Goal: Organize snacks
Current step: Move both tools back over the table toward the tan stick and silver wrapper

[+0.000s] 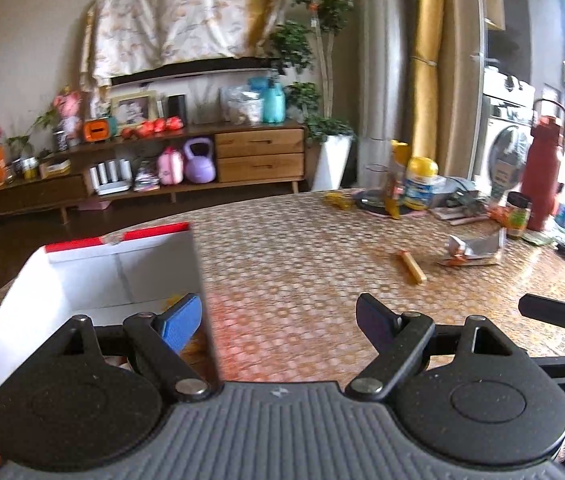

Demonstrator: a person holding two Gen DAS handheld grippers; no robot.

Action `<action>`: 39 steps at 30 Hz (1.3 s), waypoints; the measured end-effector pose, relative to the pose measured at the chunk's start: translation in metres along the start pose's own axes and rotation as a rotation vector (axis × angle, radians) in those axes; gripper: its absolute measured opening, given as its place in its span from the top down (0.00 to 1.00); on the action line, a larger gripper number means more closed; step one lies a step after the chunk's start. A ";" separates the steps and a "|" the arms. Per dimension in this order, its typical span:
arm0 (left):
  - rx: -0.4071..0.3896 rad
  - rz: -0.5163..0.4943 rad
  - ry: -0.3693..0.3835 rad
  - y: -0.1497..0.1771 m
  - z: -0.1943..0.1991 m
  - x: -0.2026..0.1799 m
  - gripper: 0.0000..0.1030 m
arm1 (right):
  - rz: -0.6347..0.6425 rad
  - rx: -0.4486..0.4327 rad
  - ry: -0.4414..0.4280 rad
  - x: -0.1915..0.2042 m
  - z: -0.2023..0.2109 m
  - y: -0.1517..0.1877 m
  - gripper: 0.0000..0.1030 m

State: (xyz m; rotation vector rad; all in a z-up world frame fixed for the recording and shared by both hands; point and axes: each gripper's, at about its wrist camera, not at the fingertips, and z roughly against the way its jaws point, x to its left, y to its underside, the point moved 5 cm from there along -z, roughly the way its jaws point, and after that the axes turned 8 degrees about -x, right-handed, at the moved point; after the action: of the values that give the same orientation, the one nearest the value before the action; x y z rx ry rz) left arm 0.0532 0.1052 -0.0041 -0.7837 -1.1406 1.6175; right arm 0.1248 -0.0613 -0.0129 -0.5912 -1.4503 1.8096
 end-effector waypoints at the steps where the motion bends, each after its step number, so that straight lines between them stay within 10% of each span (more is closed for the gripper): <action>1: 0.000 -0.007 0.009 -0.001 -0.002 -0.005 0.18 | -0.005 -0.001 0.011 -0.006 0.000 0.001 0.18; 39: 0.068 -0.116 0.183 0.019 -0.124 -0.151 0.18 | -0.131 0.065 0.266 -0.171 -0.011 0.047 0.15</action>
State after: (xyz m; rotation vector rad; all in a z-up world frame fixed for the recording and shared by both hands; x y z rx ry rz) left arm 0.2051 -0.0006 -0.0696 -0.7898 -0.9779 1.4488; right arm 0.2277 -0.1916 -0.0765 -0.6605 -1.2186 1.6025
